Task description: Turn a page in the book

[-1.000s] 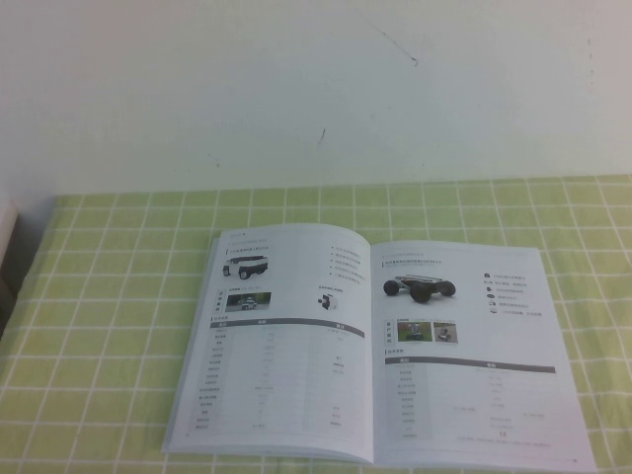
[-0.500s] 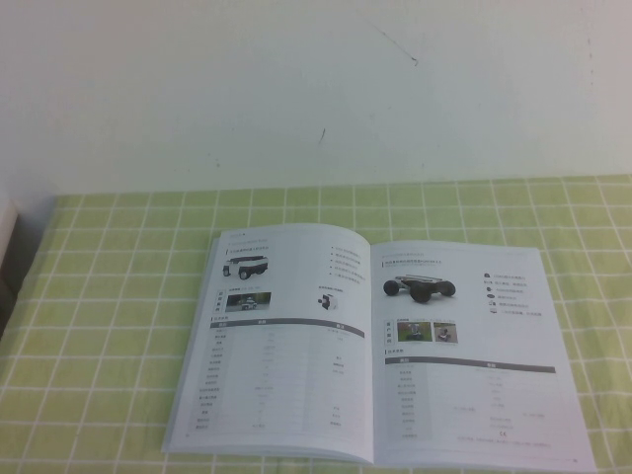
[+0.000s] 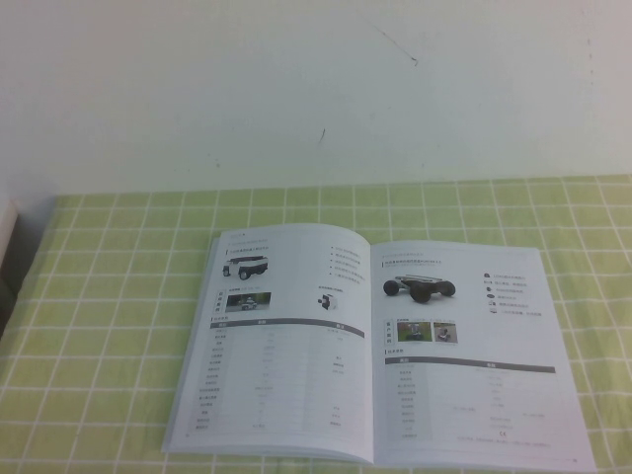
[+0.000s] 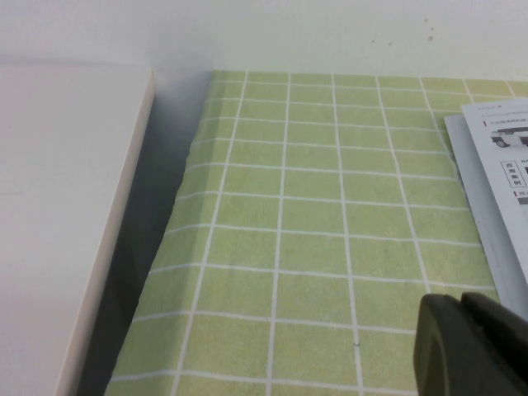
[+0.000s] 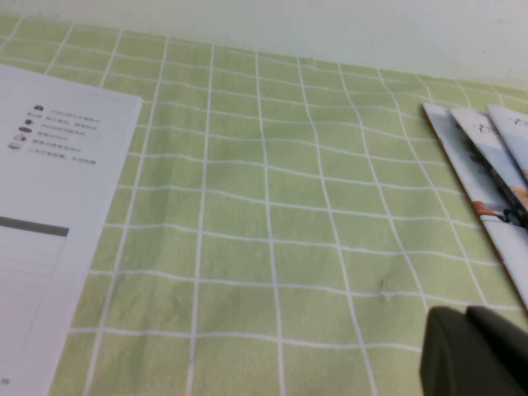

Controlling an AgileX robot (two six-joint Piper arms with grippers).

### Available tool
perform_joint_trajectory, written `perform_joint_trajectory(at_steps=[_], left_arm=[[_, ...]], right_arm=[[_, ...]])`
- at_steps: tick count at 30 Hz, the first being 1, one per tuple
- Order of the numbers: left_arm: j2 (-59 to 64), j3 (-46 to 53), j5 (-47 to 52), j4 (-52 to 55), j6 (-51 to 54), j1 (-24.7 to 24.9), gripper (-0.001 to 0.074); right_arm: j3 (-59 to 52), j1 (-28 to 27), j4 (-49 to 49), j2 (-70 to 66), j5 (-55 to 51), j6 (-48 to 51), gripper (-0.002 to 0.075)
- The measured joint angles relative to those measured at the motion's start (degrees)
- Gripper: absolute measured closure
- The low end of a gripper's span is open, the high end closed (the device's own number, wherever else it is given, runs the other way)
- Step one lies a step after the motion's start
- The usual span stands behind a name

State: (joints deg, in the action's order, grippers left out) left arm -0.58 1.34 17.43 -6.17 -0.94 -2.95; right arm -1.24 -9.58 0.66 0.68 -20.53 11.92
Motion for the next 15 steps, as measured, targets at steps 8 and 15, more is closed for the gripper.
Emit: perform_joint_trajectory(at_steps=[8, 15], left_arm=[[0.00, -0.10, 0.14, -3.63, 0.00, 0.00, 0.0738], [0.00, -0.10, 0.14, -4.67, 0.00, 2.60, 0.0738]], right_arm=[[0.00, 0.00, 0.00, 0.00, 0.00, 0.00, 0.0729], [0.00, 0.00, 0.00, 0.00, 0.00, 0.00, 0.0729]])
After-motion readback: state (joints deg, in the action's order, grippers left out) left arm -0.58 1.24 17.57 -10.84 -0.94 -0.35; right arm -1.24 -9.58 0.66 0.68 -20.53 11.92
